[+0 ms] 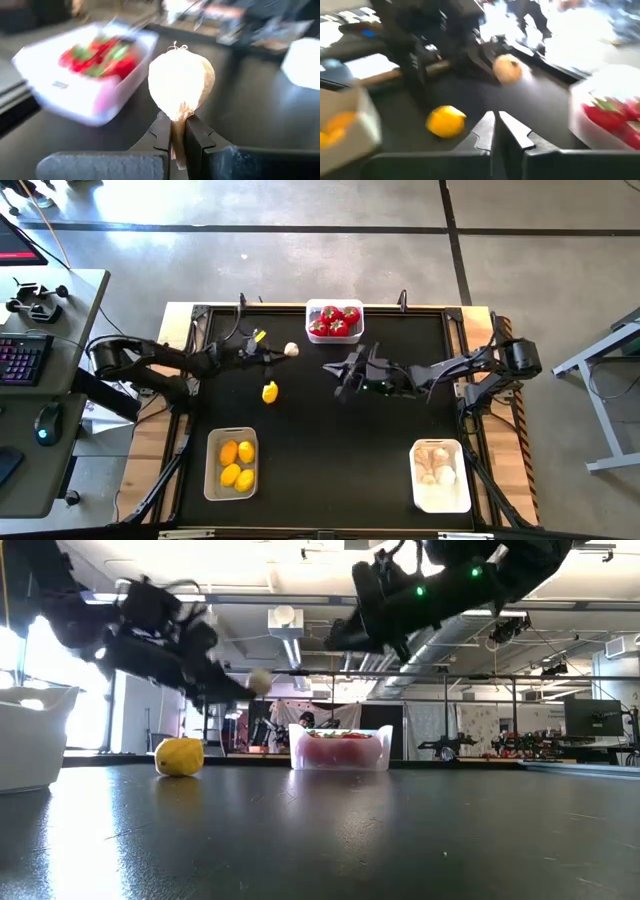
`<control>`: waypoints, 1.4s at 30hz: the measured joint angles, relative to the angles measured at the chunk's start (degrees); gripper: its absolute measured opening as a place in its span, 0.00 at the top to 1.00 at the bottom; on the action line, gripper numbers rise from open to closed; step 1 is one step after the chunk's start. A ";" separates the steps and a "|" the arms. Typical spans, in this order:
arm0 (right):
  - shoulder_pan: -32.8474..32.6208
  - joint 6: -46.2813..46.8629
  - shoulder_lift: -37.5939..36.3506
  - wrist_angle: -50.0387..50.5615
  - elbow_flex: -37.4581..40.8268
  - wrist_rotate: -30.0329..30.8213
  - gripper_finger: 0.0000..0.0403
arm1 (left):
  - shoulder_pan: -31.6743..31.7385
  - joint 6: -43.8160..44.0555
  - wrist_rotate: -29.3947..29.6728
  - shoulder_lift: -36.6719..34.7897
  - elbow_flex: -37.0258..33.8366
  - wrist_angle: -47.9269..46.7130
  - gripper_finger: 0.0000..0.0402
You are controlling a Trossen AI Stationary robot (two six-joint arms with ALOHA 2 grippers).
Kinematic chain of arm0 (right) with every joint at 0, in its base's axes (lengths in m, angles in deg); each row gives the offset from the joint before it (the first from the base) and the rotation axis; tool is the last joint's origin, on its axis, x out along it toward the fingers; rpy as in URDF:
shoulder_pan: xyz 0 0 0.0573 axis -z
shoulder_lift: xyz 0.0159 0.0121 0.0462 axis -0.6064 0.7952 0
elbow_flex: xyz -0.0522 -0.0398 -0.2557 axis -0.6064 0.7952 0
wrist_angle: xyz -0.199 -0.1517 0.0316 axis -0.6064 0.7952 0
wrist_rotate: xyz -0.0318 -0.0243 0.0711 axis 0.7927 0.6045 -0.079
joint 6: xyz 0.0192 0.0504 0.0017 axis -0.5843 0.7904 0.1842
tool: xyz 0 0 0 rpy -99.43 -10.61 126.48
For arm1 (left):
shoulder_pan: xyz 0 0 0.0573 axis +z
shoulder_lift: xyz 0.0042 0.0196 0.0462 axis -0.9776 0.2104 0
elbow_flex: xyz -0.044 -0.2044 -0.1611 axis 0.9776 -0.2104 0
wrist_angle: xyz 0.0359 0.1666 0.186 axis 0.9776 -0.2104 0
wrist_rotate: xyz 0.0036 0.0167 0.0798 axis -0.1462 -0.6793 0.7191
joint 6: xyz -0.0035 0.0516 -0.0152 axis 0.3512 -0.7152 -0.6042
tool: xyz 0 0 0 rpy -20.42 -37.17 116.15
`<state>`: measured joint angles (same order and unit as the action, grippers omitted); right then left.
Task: Sort produce into baskets
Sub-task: Put the white garlic into the white bin
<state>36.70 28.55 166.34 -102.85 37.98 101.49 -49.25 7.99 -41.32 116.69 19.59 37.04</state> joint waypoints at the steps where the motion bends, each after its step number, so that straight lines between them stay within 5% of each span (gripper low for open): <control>1: -0.31 -1.22 0.45 -2.62 0.00 -1.12 0.95 | -1.25 0.01 -0.66 -0.35 -0.91 2.76 0.99; 14: -2.94 -14.42 7.52 -17.89 -6.22 -8.67 0.36 | -14.02 1.78 -4.89 -0.33 -1.98 21.05 0.99; 19: -3.62 -16.56 9.97 -18.13 -11.70 -8.64 0.23 | -15.63 2.96 -6.03 -0.33 -1.01 22.99 0.99; 31: -3.34 -17.61 11.80 -15.31 -15.74 -8.42 0.21 | -18.22 1.93 -6.38 -0.33 0.51 24.22 0.98; 42: -2.77 -16.46 11.75 -15.24 -15.74 -9.75 0.41 | -18.52 1.93 -6.29 -0.33 0.57 26.39 0.98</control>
<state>33.93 12.09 178.10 -118.09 22.24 91.73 -67.77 9.93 -47.61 116.35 20.16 63.42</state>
